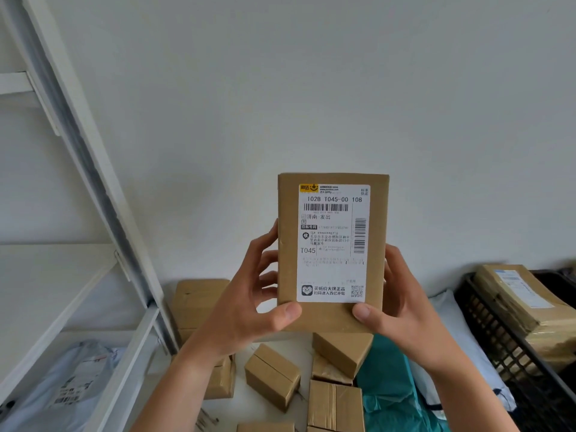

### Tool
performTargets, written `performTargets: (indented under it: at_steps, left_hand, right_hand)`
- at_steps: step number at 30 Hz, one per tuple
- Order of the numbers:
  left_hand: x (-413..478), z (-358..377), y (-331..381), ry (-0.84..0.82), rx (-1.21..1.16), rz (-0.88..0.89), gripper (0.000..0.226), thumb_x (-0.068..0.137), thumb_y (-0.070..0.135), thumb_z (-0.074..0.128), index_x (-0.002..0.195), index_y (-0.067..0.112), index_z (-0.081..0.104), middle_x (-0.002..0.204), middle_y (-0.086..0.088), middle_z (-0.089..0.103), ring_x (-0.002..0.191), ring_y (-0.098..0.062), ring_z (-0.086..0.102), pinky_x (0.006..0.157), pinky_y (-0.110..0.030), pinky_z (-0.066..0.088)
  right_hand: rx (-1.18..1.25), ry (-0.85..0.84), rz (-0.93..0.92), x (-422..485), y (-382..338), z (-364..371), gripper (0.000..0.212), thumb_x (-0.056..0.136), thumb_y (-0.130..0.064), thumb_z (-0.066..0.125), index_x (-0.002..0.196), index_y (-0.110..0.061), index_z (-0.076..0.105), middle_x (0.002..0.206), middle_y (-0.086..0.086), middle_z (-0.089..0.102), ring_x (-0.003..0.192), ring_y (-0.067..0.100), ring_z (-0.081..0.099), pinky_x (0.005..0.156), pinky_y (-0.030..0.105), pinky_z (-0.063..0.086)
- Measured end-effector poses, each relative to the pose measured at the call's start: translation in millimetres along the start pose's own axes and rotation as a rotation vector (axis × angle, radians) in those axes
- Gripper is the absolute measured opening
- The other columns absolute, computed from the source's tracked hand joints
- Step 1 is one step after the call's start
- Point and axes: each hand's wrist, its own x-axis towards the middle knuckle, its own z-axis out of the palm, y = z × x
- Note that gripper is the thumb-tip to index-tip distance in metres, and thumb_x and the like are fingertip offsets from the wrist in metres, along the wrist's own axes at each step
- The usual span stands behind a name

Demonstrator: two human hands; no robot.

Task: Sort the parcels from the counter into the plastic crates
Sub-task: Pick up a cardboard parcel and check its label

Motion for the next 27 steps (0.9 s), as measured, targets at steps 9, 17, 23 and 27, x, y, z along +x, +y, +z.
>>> performTargets:
  at_steps: [9,17,23,27]
  left_hand:
    - [-7.3,-1.3,2.6,0.016,-0.052,0.075,0.097,0.069,0.027,0.082,0.151,0.045,0.034,0.134,-0.01,0.059,0.121,-0.038,0.063,0.101,-0.046,0.056]
    - [0.3,-0.1,-35.2,0.045,-0.034,-0.092,0.092,0.074,0.037,0.081,0.151,0.05,0.032,0.137,0.004,0.065,0.122,-0.031,0.067,0.098,-0.05,0.06]
    - [-1.8,4.8,-72.1,0.077,-0.146,-0.298,0.098,0.069,0.06,0.084,0.151,0.059,0.03,0.136,0.01,0.067,0.125,-0.015,0.067,0.097,-0.039,0.059]
    - [-3.0,12.5,-83.1,0.161,-0.254,-0.327,0.108,0.069,0.067,0.083,0.151,0.069,0.014,0.137,0.018,0.066,0.129,-0.01,0.063,0.108,-0.045,0.054]
  right_hand:
    - [0.012,-0.041,-0.069,-4.7,-10.0,1.2,0.084,0.076,-0.022,0.079,0.148,-0.019,0.038,0.144,0.004,0.061,0.133,0.027,0.059,0.104,0.036,0.053]
    - [-0.003,-0.016,0.103,7.4,32.2,10.9,0.086,0.079,-0.036,0.081,0.151,-0.021,0.037,0.139,0.006,0.064,0.129,0.027,0.062,0.102,0.044,0.055]
    - [0.024,-0.015,0.326,14.2,79.3,22.9,0.085,0.078,-0.061,0.082,0.15,-0.045,0.04,0.141,-0.004,0.064,0.129,0.021,0.063,0.111,0.057,0.049]
    - [0.119,0.087,0.353,18.2,82.7,33.2,0.096,0.07,-0.073,0.082,0.151,-0.061,0.03,0.148,-0.003,0.058,0.131,0.021,0.062,0.11,0.051,0.052]
